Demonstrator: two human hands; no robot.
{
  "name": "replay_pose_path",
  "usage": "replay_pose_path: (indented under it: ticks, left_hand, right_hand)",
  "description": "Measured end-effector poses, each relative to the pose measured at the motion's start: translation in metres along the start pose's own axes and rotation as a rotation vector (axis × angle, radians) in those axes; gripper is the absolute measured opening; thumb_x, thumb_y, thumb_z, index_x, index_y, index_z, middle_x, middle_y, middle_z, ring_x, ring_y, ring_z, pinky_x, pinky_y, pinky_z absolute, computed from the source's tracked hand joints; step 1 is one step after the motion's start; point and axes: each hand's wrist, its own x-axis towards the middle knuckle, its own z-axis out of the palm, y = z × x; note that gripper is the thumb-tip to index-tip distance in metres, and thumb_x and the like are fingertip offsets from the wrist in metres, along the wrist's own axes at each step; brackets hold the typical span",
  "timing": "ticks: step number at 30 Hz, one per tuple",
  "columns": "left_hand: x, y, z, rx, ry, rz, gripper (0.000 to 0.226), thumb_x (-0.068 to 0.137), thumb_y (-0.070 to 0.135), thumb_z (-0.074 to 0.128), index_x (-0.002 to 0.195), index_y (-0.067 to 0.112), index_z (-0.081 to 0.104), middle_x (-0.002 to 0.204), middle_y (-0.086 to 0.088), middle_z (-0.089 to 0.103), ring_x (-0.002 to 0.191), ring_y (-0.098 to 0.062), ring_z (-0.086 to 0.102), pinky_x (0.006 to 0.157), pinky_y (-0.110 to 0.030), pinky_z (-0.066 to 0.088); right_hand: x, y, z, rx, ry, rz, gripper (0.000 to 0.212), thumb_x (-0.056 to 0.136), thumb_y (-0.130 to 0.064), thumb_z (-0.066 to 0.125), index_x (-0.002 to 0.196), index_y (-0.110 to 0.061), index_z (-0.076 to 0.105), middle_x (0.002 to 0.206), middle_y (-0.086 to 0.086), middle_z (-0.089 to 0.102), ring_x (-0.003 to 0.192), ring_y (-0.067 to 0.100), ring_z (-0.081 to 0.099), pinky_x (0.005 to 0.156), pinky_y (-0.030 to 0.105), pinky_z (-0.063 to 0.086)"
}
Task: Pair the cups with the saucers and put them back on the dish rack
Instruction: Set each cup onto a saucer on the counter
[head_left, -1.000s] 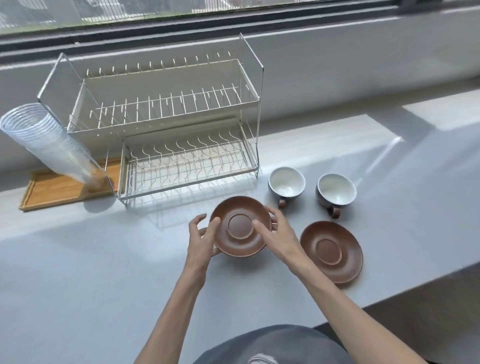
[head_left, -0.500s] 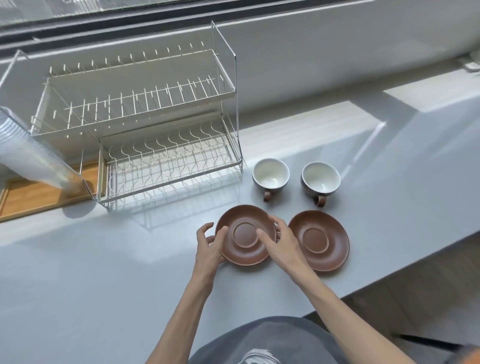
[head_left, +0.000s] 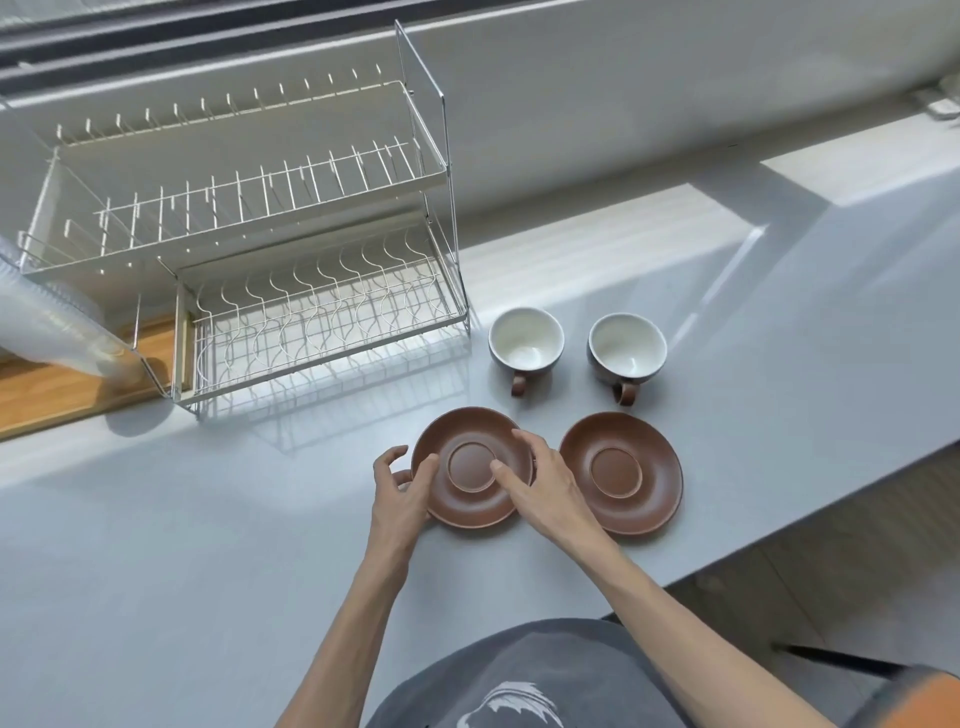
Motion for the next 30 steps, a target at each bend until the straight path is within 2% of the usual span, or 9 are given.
replay_pose_path:
  ticks: [3,6,8,10,14,17,23,26,30]
  left_hand:
    - [0.0,0.002,0.001,0.015,0.016,0.008,0.047,0.093,0.045,0.062,0.133,0.034,0.04,0.123,-0.004,0.056,0.106,-0.019,0.063,0.081,-0.033,0.054]
    - [-0.001,0.005,0.003,0.08,0.014,0.015,0.053,0.092,0.05,0.061,0.137,0.032,0.041,0.119,0.0,0.057,0.101,-0.012,0.062,0.086,-0.037,0.054]
    - [-0.003,0.008,0.002,0.201,0.003,0.013,0.064,0.082,0.062,0.056,0.137,0.033,0.042,0.114,0.006,0.058,0.098,-0.012,0.063,0.092,-0.043,0.054]
    - [-0.002,0.013,-0.002,0.505,-0.027,0.028,0.07,0.077,0.072,0.046,0.138,0.037,0.041,0.125,0.005,0.06,0.109,-0.02,0.062,0.097,-0.045,0.05]
    - [0.003,0.032,-0.008,1.226,-0.063,0.136,0.065,0.09,0.07,0.036,0.145,0.036,0.038,0.136,0.001,0.057,0.121,-0.026,0.058,0.092,-0.038,0.045]
    - [0.005,0.055,0.002,1.441,-0.012,0.311,0.058,0.095,0.064,0.035,0.144,0.032,0.04,0.127,-0.001,0.059,0.114,-0.026,0.059,0.084,-0.037,0.047]
    - [0.006,0.104,0.07,1.475,0.048,0.695,0.049,0.098,0.055,0.038,0.138,0.028,0.046,0.122,0.0,0.061,0.109,-0.027,0.06,0.075,-0.037,0.044]
    - [0.01,0.114,0.109,1.324,0.014,0.829,0.047,0.097,0.049,0.043,0.138,0.026,0.047,0.128,-0.001,0.061,0.109,-0.029,0.06,0.076,-0.038,0.048]
    - [0.019,0.114,0.157,1.158,-0.049,0.877,0.058,0.097,0.051,0.044,0.15,0.028,0.036,0.147,-0.001,0.049,0.124,-0.026,0.055,0.086,-0.04,0.051]
  right_hand:
    - [0.002,-0.001,-0.003,-0.027,-0.023,0.01,0.063,0.093,-0.049,0.058,0.149,-0.031,0.036,0.15,0.008,0.042,0.14,0.021,0.039,0.111,0.034,0.031]
    - [0.004,-0.002,-0.007,-0.062,-0.059,0.023,0.062,0.093,-0.05,0.056,0.149,-0.031,0.035,0.149,0.009,0.043,0.139,0.022,0.041,0.11,0.034,0.032]
    - [0.006,-0.003,-0.013,-0.099,-0.107,0.039,0.062,0.093,-0.052,0.055,0.149,-0.032,0.035,0.149,0.007,0.043,0.137,0.022,0.043,0.107,0.034,0.034]
    - [0.009,-0.003,-0.022,-0.142,-0.152,0.05,0.062,0.092,-0.052,0.055,0.147,-0.031,0.038,0.146,0.006,0.047,0.135,0.021,0.047,0.108,0.035,0.038]
    - [0.014,-0.008,-0.052,-0.208,-0.218,0.067,0.056,0.091,-0.052,0.054,0.143,-0.032,0.046,0.139,0.0,0.056,0.131,0.017,0.051,0.103,0.033,0.042]
    - [0.016,-0.013,-0.078,-0.347,-0.201,0.017,0.056,0.094,-0.051,0.051,0.145,-0.029,0.044,0.137,0.002,0.058,0.13,0.02,0.051,0.103,0.034,0.041]
    - [0.018,-0.02,-0.138,-0.76,0.137,-0.025,0.049,0.098,-0.045,0.043,0.141,-0.023,0.043,0.133,0.007,0.056,0.12,0.03,0.057,0.091,0.041,0.047]
    - [0.024,-0.014,-0.158,-0.768,0.331,-0.057,0.051,0.099,-0.044,0.046,0.144,-0.021,0.039,0.134,0.008,0.054,0.117,0.031,0.056,0.085,0.042,0.048]
    - [0.04,-0.001,-0.171,-0.672,0.47,-0.069,0.061,0.098,-0.044,0.049,0.151,-0.021,0.032,0.153,0.01,0.038,0.127,0.032,0.05,0.094,0.044,0.047]
